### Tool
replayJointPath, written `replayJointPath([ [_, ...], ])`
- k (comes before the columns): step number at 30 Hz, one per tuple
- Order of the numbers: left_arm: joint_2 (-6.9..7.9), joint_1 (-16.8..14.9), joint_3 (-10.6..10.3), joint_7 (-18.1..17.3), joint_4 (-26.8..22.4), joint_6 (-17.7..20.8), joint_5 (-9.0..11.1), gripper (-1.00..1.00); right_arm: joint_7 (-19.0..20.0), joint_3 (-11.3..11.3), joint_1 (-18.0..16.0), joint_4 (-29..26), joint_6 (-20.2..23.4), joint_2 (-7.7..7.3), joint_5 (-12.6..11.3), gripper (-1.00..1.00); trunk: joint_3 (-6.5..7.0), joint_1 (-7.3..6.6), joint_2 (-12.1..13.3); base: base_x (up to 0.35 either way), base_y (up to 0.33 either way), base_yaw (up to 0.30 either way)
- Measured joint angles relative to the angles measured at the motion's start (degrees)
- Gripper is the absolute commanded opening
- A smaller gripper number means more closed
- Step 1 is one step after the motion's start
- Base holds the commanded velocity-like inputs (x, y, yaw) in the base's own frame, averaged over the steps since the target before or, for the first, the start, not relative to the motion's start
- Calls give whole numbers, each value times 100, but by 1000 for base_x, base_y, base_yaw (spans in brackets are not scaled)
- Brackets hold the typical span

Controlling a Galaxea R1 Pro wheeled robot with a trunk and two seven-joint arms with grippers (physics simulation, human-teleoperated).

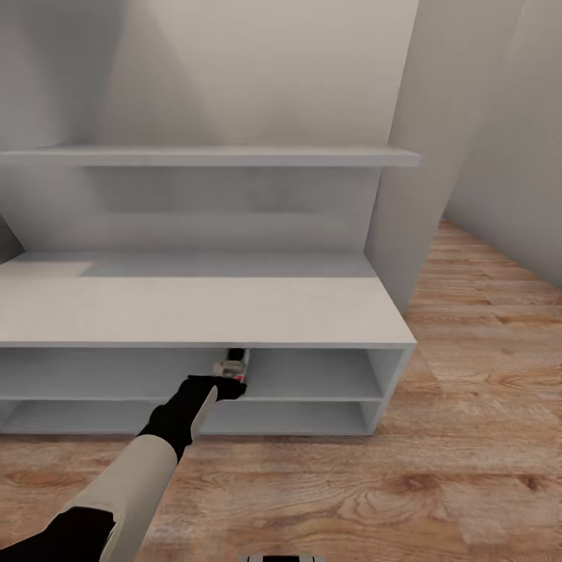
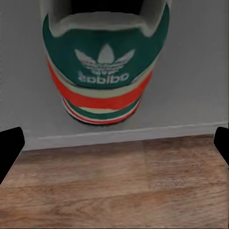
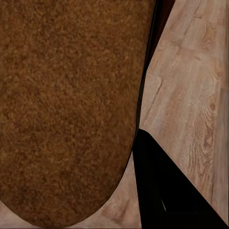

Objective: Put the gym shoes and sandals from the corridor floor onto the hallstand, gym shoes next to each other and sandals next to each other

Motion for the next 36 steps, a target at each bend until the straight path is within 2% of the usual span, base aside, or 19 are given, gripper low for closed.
replayJointPath([
  [9,21,69,-2,-9,69,-399,-5,100,-3,1,0,-10,0,137,0,-100,0,0,0,-335,0,0],
  [15,124,328,-1,-16,50,-562,1,100,0,2,0,-11,-2,206,1,-100,0,0,0,-335,0,0],
  [17,209,511,-1,-23,20,-615,7,100,4,5,0,-10,-13,280,2,-100,-1,0,0,-322,0,0],
  [18,325,748,-1,-51,8,-978,4,100,7,16,2,-5,-96,422,28,-100,-1,1,0,-257,0,0],
  [19,390,893,-3,-66,9,-1209,13,100,6,12,0,-10,-160,498,23,-100,-1,0,0,-232,0,0],
  [21,461,1044,-10,-88,11,-1434,20,100,6,10,0,-11,-234,571,23,-100,0,-1,0,-192,0,0],
  [23,580,1344,-26,-171,17,-1812,28,100,5,16,0,-11,-386,727,25,-100,-1,-1,0,-111,0,0],
  [24,669,1684,-7,-449,20,-2217,22,100,6,21,1,-9,-560,922,25,-100,-1,-2,0,-45,0,0],
  [25,699,1923,-1,-621,19,-2405,18,100,5,21,0,-16,-635,1019,23,-100,-1,-2,0,-36,0,0],
  [27,763,2136,8,-895,16,-2721,24,100,6,23,0,-17,-760,1139,25,-100,-1,-3,0,-16,0,0],
  [28,906,2401,22,-1273,13,-3123,47,100,8,31,1,-16,-936,1289,51,-100,-1,-3,0,-6,0,0],
  [29,998,2525,29,-1483,26,-3300,62,100,8,27,-1,-17,-1029,1366,71,-100,-1,-3,0,-5,0,0],
  [34,1318,2768,56,-2189,66,-3660,189,100,19,30,-1,-13,-1237,1545,204,-100,0,-3,0,-2,0,0],
  [36,1627,2954,105,-2946,77,-3846,452,100,23,51,0,-3,-1340,1699,446,-100,-1,-3,0,0,0,0],
])
